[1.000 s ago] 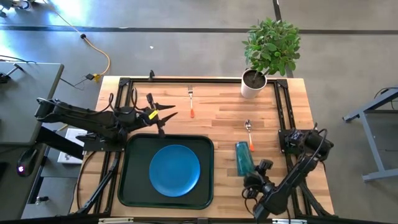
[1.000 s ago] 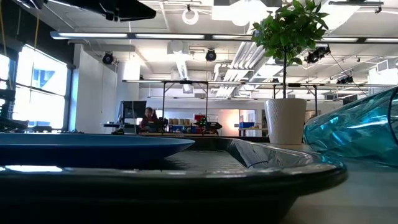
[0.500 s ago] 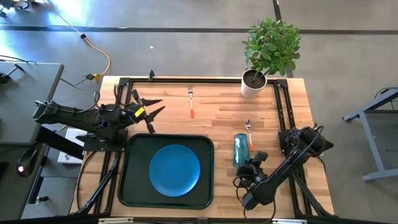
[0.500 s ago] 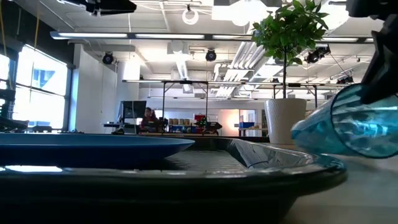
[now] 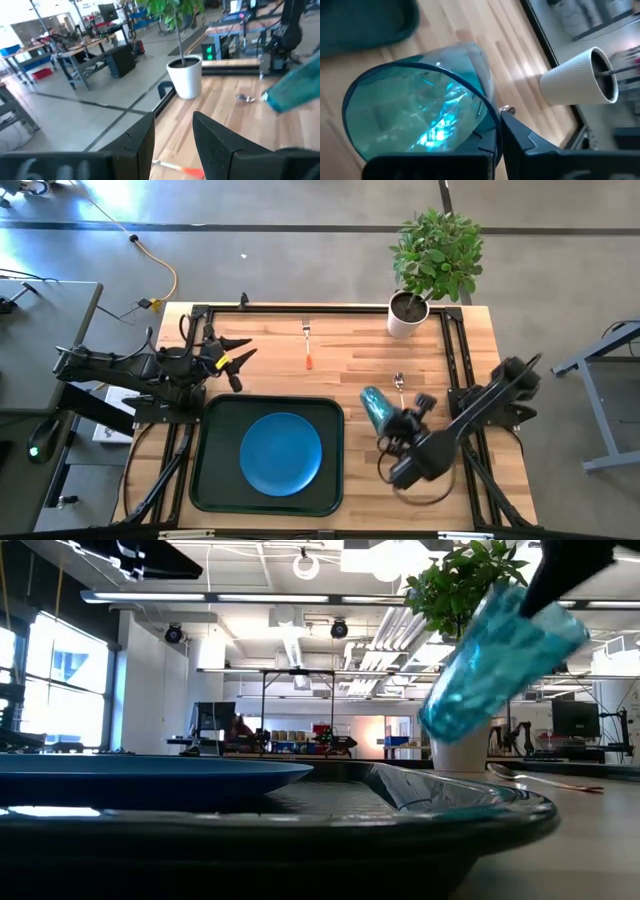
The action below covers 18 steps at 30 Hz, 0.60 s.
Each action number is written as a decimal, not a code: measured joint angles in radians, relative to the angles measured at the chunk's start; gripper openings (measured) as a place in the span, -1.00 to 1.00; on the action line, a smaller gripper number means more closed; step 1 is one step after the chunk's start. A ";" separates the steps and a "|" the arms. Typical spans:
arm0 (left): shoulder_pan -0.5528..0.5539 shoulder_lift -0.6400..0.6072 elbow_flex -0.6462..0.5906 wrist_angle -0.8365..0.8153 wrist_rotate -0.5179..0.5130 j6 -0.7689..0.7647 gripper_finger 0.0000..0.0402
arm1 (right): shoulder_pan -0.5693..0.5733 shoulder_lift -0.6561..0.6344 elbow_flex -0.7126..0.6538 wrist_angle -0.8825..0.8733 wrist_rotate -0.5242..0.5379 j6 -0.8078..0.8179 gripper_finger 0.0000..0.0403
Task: Pick and place plate/cup/fork/spoon on tray
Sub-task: Put the blue cup on the black tray to the top right of the blue plate
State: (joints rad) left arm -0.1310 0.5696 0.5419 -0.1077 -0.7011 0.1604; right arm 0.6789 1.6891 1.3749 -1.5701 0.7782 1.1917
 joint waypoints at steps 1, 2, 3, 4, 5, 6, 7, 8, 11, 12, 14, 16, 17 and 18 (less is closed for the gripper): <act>0.000 -0.001 0.000 -0.007 -0.006 0.000 -0.39 | -0.011 -0.034 0.000 0.001 -0.002 -0.005 -0.99; 0.000 -0.003 0.000 -0.011 -0.010 0.000 -0.39 | -0.028 -0.067 0.000 0.004 -0.008 -0.012 -0.99; 0.000 -0.005 0.000 -0.012 -0.014 0.000 -0.39 | -0.048 -0.102 0.000 0.011 -0.012 -0.021 -0.99; 0.000 -0.007 0.000 -0.010 -0.017 0.001 -0.39 | -0.069 -0.137 0.000 0.018 -0.013 -0.032 -0.99; 0.000 -0.012 0.000 -0.012 -0.018 0.005 -0.39 | -0.096 -0.172 0.002 0.028 -0.023 -0.052 -0.99; 0.000 -0.016 0.000 -0.014 -0.018 0.007 -0.39 | -0.127 -0.202 0.012 0.031 -0.051 -0.080 -0.99; 0.000 -0.022 0.000 -0.012 -0.018 0.010 -0.39 | -0.161 -0.226 0.025 0.040 -0.085 -0.114 -1.00; 0.000 -0.029 0.000 -0.012 -0.019 0.016 -0.39 | -0.206 -0.248 0.045 0.055 -0.131 -0.152 -1.00; 0.000 -0.056 0.000 -0.013 -0.022 0.016 -0.39 | -0.348 -0.276 0.147 0.086 -0.252 -0.259 -1.00; 0.000 -0.066 0.000 -0.011 -0.024 0.017 -0.39 | -0.393 -0.277 0.192 0.094 -0.285 -0.285 -1.00; 0.000 -0.088 0.000 -0.012 -0.034 0.017 -0.39 | -0.481 -0.271 0.282 0.118 -0.373 -0.339 -1.00; 0.000 -0.109 0.000 -0.014 -0.047 0.017 -0.39 | -0.554 -0.253 0.362 0.138 -0.465 -0.398 -1.00; 0.000 -0.120 0.000 -0.020 -0.050 0.017 -0.39 | -0.586 -0.239 0.393 0.138 -0.505 -0.413 -1.00; 0.000 -0.128 0.000 -0.027 -0.050 0.016 -0.39 | -0.617 -0.221 0.419 0.134 -0.555 -0.430 -1.00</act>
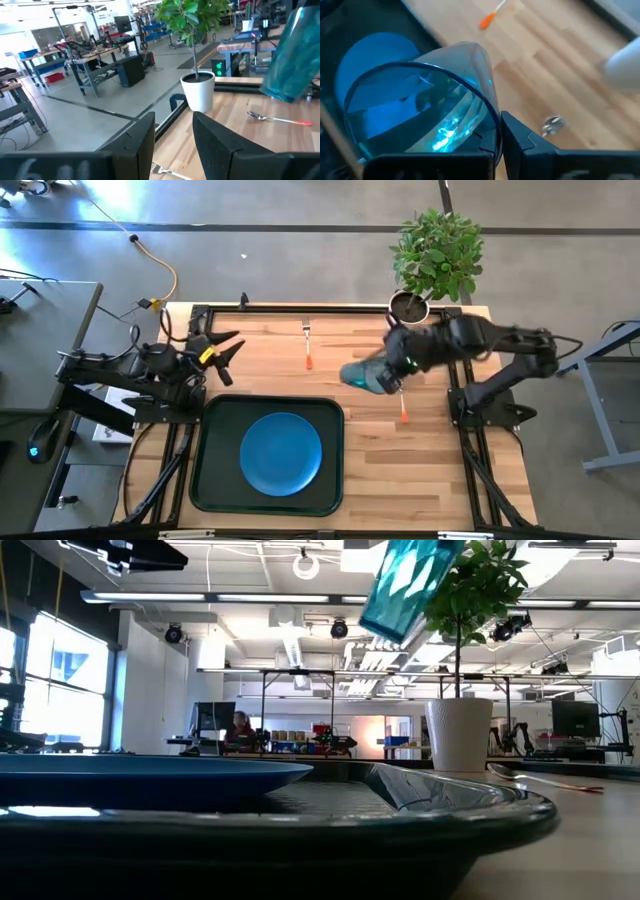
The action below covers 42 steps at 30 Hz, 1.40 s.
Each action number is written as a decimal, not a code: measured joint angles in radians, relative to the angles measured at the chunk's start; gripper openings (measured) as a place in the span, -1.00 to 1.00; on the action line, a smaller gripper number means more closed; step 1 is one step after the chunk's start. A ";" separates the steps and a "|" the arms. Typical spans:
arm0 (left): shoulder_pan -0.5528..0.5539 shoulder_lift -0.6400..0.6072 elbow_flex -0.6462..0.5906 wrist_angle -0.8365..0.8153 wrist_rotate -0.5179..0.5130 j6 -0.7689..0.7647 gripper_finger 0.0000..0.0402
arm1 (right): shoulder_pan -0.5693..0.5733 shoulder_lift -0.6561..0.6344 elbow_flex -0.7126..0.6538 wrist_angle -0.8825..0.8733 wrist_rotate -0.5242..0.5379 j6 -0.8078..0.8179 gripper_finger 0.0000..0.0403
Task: Pick and place plate/cup/fork/spoon on tray
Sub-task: Put the blue cup on the black tray to the top right of the blue plate
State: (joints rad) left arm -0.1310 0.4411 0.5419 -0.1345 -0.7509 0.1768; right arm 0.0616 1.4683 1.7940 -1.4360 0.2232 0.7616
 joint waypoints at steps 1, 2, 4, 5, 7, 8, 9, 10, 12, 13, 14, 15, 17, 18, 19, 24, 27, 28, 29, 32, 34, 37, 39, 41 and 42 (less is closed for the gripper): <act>0.000 -0.012 0.000 -0.008 -0.001 0.000 -0.39 | -0.028 0.021 0.021 -0.003 -0.051 -0.015 -1.00; 0.000 -0.022 0.000 -0.019 -0.001 -0.003 -0.39 | -0.050 0.044 0.034 -0.003 -0.097 -0.025 -1.00; 0.000 -0.039 0.000 -0.039 -0.002 -0.008 -0.39 | -0.080 0.103 0.054 -0.005 -0.182 -0.041 -1.00; 0.000 -0.048 0.000 -0.051 -0.002 -0.008 -0.39 | -0.088 0.134 0.062 -0.007 -0.215 -0.052 -1.00; 0.000 -0.062 0.000 -0.058 -0.002 -0.008 -0.39 | -0.095 0.203 0.077 -0.008 -0.270 -0.077 -1.00; 0.000 -0.068 0.000 -0.062 -0.002 -0.009 -0.39 | -0.095 0.239 0.086 -0.009 -0.292 -0.094 -1.00; 0.000 -0.073 0.000 -0.065 -0.002 -0.009 -0.39 | -0.095 0.272 0.095 -0.009 -0.310 -0.113 -1.00; 0.000 -0.076 0.000 -0.068 -0.002 -0.009 -0.39 | -0.095 0.307 0.107 -0.010 -0.327 -0.132 -1.00; 0.000 -0.079 0.000 -0.072 -0.002 -0.009 -0.39 | -0.094 0.365 0.129 -0.009 -0.355 -0.164 -1.00; 0.000 -0.081 0.000 -0.080 -0.002 -0.009 -0.39 | -0.091 0.391 0.139 -0.009 -0.366 -0.179 -1.00; 0.000 -0.081 0.000 -0.087 -0.002 -0.009 -0.39 | -0.089 0.412 0.147 -0.009 -0.377 -0.193 -1.00; 0.000 -0.081 0.000 -0.090 -0.001 -0.010 -0.39 | -0.087 0.432 0.153 -0.008 -0.387 -0.208 -1.00; 0.000 -0.081 0.000 -0.104 -0.001 -0.010 -0.39 | -0.085 0.463 0.155 0.004 -0.393 -0.228 -1.00; 0.000 -0.081 0.000 -0.111 -0.001 -0.010 -0.39 | -0.083 0.477 0.155 0.005 -0.392 -0.235 -1.00; 0.000 -0.081 0.000 -0.118 -0.001 -0.010 -0.39 | -0.081 0.490 0.155 0.005 -0.390 -0.242 -1.00; 0.000 -0.081 0.000 -0.139 -0.001 -0.010 -0.39 | -0.073 0.544 0.155 0.073 -0.390 -0.270 -1.00; 0.000 -0.081 0.000 -0.145 -0.001 -0.010 -0.39 | -0.072 0.565 0.155 0.117 -0.409 -0.273 -1.00; 0.000 -0.081 0.000 -0.151 -0.001 -0.010 -0.39 | -0.072 0.572 0.156 0.117 -0.418 -0.274 -1.00; 0.000 -0.081 0.000 -0.159 -0.001 -0.010 -0.39 | -0.072 0.580 0.155 0.112 -0.423 -0.274 -1.00; 0.000 -0.081 0.000 -0.180 -0.004 -0.011 -0.39 | -0.072 0.596 0.156 0.113 -0.456 -0.292 -1.00; 0.000 -0.081 0.000 -0.183 -0.018 -0.016 -0.39 | -0.072 0.598 0.156 0.116 -0.464 -0.299 -0.99; 0.000 -0.081 0.000 -0.184 -0.030 -0.016 -0.39 | -0.073 0.598 0.156 0.129 -0.461 -0.310 -0.94; 0.000 -0.081 0.000 -0.184 -0.030 -0.016 -0.39 | -0.078 0.595 0.156 0.134 -0.441 -0.311 -0.87; 0.000 -0.081 0.000 -0.184 -0.032 -0.017 -0.39 | -0.086 0.593 0.156 0.152 -0.436 -0.310 -0.78; 0.000 -0.081 0.000 -0.184 -0.038 -0.017 -0.39 | -0.090 0.593 0.156 0.159 -0.436 -0.302 -0.74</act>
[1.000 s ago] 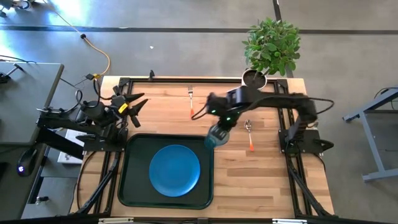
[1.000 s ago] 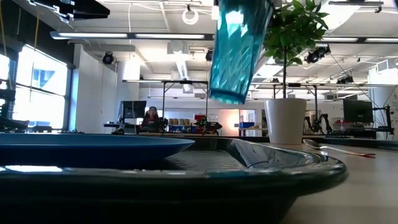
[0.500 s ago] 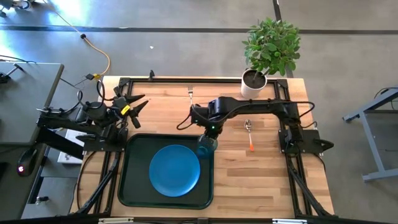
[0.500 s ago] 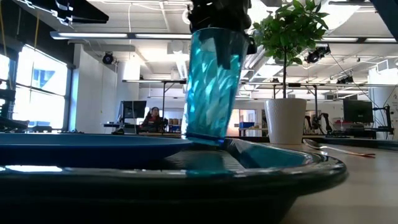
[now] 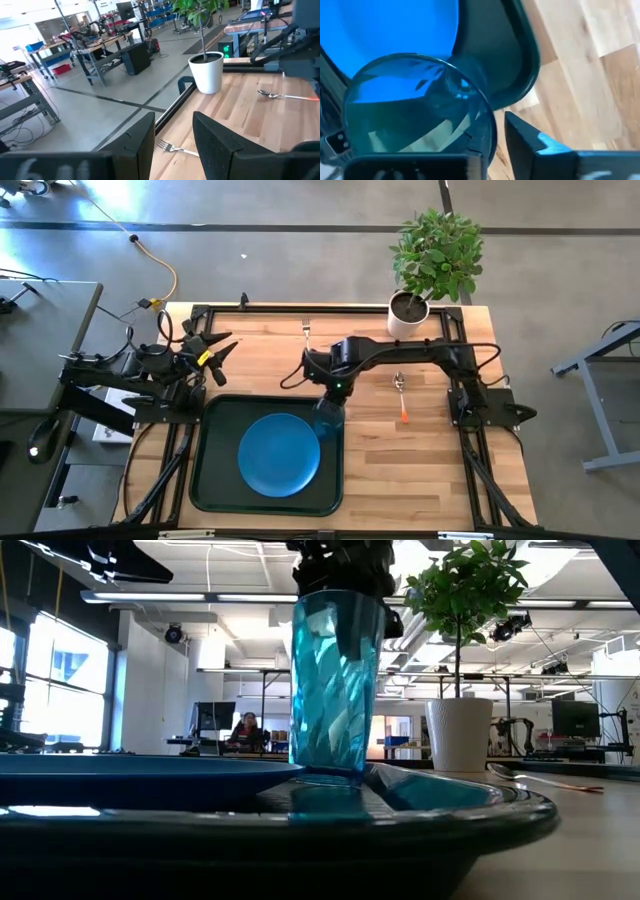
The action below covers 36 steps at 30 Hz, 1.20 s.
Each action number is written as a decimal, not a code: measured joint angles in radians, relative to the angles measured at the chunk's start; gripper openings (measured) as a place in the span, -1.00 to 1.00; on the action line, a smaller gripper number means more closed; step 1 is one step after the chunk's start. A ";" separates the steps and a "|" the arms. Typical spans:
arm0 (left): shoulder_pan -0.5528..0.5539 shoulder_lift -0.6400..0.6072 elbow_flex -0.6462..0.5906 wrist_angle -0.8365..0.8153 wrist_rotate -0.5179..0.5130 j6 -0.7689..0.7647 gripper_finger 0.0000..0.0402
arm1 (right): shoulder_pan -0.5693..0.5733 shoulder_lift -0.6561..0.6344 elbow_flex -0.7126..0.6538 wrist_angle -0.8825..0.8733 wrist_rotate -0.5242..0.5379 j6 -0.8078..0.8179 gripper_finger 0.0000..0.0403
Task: Pick and place plate/cup/fork/spoon on tray
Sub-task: Put the blue cup on the black tray to the top right of the blue plate, then put the orange spoon on the black tray to the left of the blue plate
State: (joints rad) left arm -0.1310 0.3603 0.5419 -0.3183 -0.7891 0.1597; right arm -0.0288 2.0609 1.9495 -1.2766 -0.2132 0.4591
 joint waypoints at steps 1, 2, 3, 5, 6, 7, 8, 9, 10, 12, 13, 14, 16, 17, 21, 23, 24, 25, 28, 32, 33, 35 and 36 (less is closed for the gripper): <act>0.000 0.000 0.000 0.000 -0.006 -0.001 -0.39 | -0.004 0.000 0.000 0.005 0.000 0.009 -0.70; 0.000 0.000 0.000 0.000 -0.010 -0.001 -0.39 | -0.005 0.000 0.000 0.013 -0.001 0.012 -0.66; 0.000 0.000 0.000 0.000 -0.014 -0.001 -0.39 | -0.006 0.000 0.000 0.024 0.000 0.011 -0.62; 0.000 0.000 0.000 0.000 -0.014 -0.001 -0.39 | -0.004 0.000 0.000 0.020 -0.001 0.012 -0.56; 0.000 0.000 0.000 0.000 -0.014 -0.001 -0.39 | -0.001 0.000 0.000 0.015 -0.003 0.013 -0.54; 0.000 0.000 0.000 0.000 -0.014 -0.001 -0.39 | 0.002 0.000 0.000 0.009 -0.003 0.013 -0.52; 0.000 0.000 0.000 0.000 -0.014 -0.001 -0.39 | 0.005 0.000 0.000 0.003 -0.003 0.013 -0.50; 0.000 0.000 0.000 0.000 -0.014 -0.001 -0.39 | 0.009 0.000 0.000 -0.002 -0.002 0.014 -0.49; 0.000 0.000 0.000 0.000 -0.014 -0.001 -0.39 | 0.013 0.000 0.000 -0.005 -0.001 0.014 -0.48; 0.000 0.000 0.000 0.000 -0.014 -0.001 -0.39 | 0.021 0.000 0.000 -0.004 0.006 0.014 -0.47; 0.000 0.000 0.000 0.000 -0.015 -0.001 -0.39 | 0.026 0.000 0.005 -0.008 0.026 0.014 -0.47; 0.000 0.000 0.000 0.000 -0.015 -0.001 -0.39 | 0.032 0.000 0.016 -0.012 0.060 0.009 -0.47; 0.000 0.000 0.000 0.000 -0.015 -0.001 -0.39 | 0.044 -0.007 0.046 -0.010 0.134 0.002 -0.46; 0.000 0.000 0.000 0.000 -0.015 -0.001 -0.39 | 0.049 -0.013 0.066 -0.013 0.164 0.003 -0.46; 0.000 0.000 0.000 0.000 -0.018 -0.001 -0.39 | 0.059 -0.042 0.157 -0.059 0.241 0.003 -0.46; 0.000 -0.001 0.000 0.000 -0.018 -0.002 -0.39 | 0.068 -0.058 0.198 -0.108 0.313 0.009 -0.46; 0.000 -0.001 0.000 0.000 -0.018 -0.002 -0.39 | 0.073 -0.066 0.215 -0.143 0.361 0.012 -0.46; 0.000 -0.001 0.000 0.000 -0.018 -0.002 -0.39 | 0.077 -0.078 0.224 -0.180 0.413 0.019 -0.46; 0.000 -0.001 0.000 -0.015 -0.018 -0.002 -0.39 | 0.093 -0.123 0.197 -0.303 0.606 0.106 -0.46; 0.000 -0.001 0.000 -0.046 -0.021 -0.009 -0.39 | 0.113 -0.258 -0.056 -0.233 0.705 0.257 -0.47; 0.000 -0.001 0.000 -0.051 -0.023 -0.013 -0.39 | 0.114 -0.300 -0.144 -0.213 0.690 0.304 -0.48; 0.000 -0.001 0.000 -0.063 -0.030 -0.022 -0.39 | 0.115 -0.378 -0.335 -0.185 0.673 0.419 -0.50; 0.000 -0.001 0.000 -0.063 -0.030 -0.029 -0.39 | 0.115 -0.421 -0.429 -0.169 0.666 0.479 -0.51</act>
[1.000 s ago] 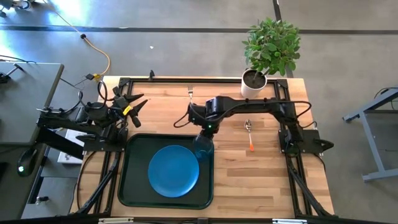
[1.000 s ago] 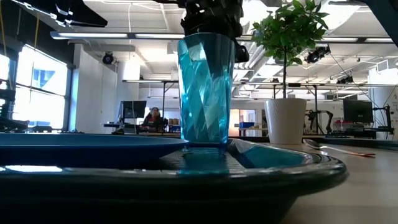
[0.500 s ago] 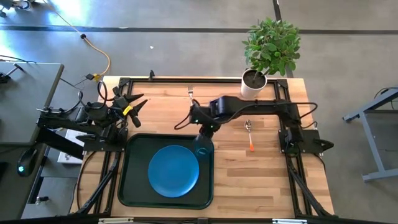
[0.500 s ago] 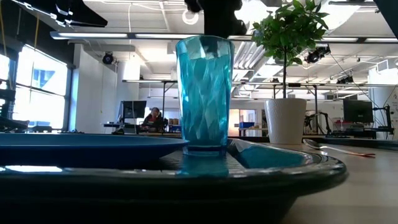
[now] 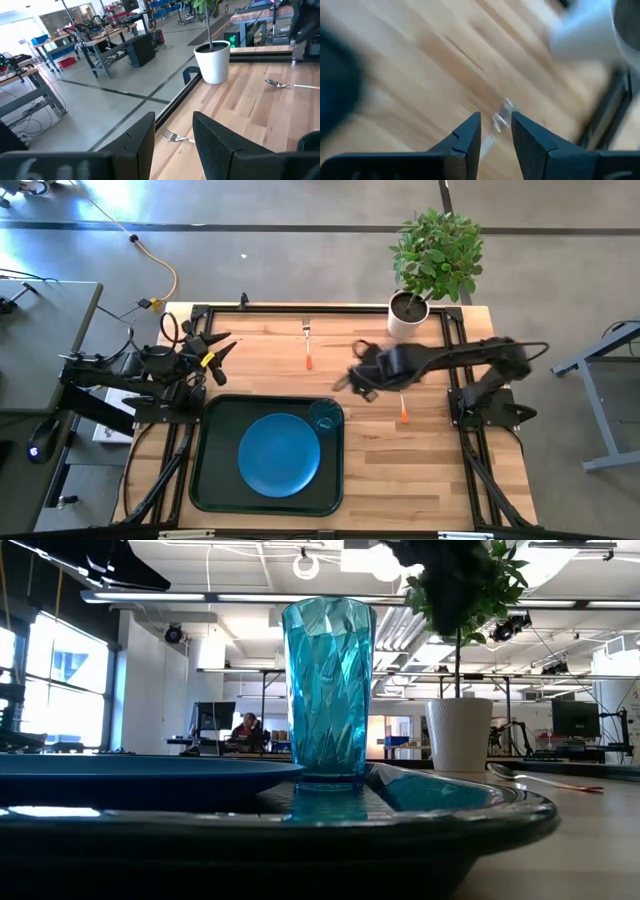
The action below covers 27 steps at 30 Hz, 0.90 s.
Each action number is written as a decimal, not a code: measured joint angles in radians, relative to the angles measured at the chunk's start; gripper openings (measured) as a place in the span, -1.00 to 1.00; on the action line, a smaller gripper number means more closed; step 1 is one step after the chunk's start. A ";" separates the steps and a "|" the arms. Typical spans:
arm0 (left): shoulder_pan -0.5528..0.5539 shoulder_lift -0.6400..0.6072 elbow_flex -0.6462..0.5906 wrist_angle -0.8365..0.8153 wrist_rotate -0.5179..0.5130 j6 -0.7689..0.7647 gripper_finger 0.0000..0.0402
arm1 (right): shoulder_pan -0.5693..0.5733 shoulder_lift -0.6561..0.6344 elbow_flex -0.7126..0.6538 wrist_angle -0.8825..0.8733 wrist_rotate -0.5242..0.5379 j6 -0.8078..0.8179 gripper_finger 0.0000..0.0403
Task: Pick and place plate/cup/fork/spoon on tray
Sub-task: Put the orange spoon on the black tray to the left of the blue plate
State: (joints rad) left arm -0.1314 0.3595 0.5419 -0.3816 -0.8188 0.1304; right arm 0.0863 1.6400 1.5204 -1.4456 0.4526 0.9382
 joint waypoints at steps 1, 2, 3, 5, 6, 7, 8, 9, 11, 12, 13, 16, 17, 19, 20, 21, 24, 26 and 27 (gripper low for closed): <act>0.000 0.000 0.000 -0.004 0.000 -0.007 -0.39 | 0.003 -0.047 -0.093 0.027 -0.009 0.058 -0.52; 0.000 0.000 0.000 -0.005 0.000 -0.013 -0.39 | 0.005 -0.100 -0.181 0.077 -0.024 0.119 -0.52; 0.000 0.000 0.000 -0.005 0.000 -0.018 -0.39 | 0.007 -0.146 -0.261 0.115 -0.047 0.167 -0.52; 0.000 0.000 0.000 -0.005 0.001 -0.028 -0.39 | 0.010 -0.229 -0.424 0.234 -0.113 0.240 -0.52; 0.000 0.000 0.000 -0.004 0.005 -0.033 -0.39 | 0.010 -0.264 -0.495 0.302 -0.137 0.267 -0.52; 0.000 0.000 0.000 -0.004 0.012 -0.038 -0.39 | 0.008 -0.300 -0.565 0.365 -0.159 0.288 -0.52; 0.000 0.000 0.000 -0.002 0.021 -0.041 -0.39 | 0.003 -0.329 -0.627 0.420 -0.173 0.301 -0.53; 0.000 0.001 0.000 0.000 0.027 -0.041 -0.39 | -0.003 -0.353 -0.686 0.480 -0.183 0.311 -0.53; 0.000 0.006 0.000 0.014 0.031 -0.041 -0.39 | -0.019 -0.384 -0.786 0.586 -0.201 0.319 -0.53; 0.000 0.009 0.000 0.021 0.031 -0.041 -0.39 | -0.029 -0.397 -0.826 0.630 -0.206 0.319 -0.53; 0.000 0.011 0.000 0.025 0.031 -0.041 -0.39 | -0.041 -0.403 -0.863 0.676 -0.214 0.319 -0.53; 0.000 0.028 0.000 0.044 0.032 -0.042 -0.39 | -0.079 -0.406 -0.944 0.761 -0.218 0.313 -0.53; 0.000 0.034 0.000 0.043 0.035 -0.042 -0.39 | -0.090 -0.406 -0.961 0.777 -0.218 0.311 -0.53; 0.000 0.049 0.000 0.044 0.035 -0.042 -0.39 | -0.109 -0.404 -0.988 0.792 -0.217 0.310 -0.53; 0.000 0.056 0.000 0.044 0.035 -0.041 -0.39 | -0.116 -0.403 -0.999 0.793 -0.217 0.310 -0.53; 0.000 0.064 0.000 0.043 0.035 -0.041 -0.39 | -0.121 -0.403 -1.006 0.797 -0.217 0.309 -0.53; 0.000 0.086 0.000 0.044 0.035 -0.041 -0.39 | -0.122 -0.403 -1.013 0.832 -0.223 0.292 -0.53; 0.000 0.100 0.000 0.043 0.035 -0.030 -0.39 | -0.120 -0.403 -1.013 0.857 -0.230 0.287 -0.53; 0.000 0.107 0.000 0.043 0.035 -0.024 -0.39 | -0.118 -0.403 -1.013 0.872 -0.237 0.288 -0.53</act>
State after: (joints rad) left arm -0.1311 0.4665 0.5415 -0.3385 -0.7834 0.1066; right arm -0.0316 1.2373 0.5075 -0.5733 0.2153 1.2265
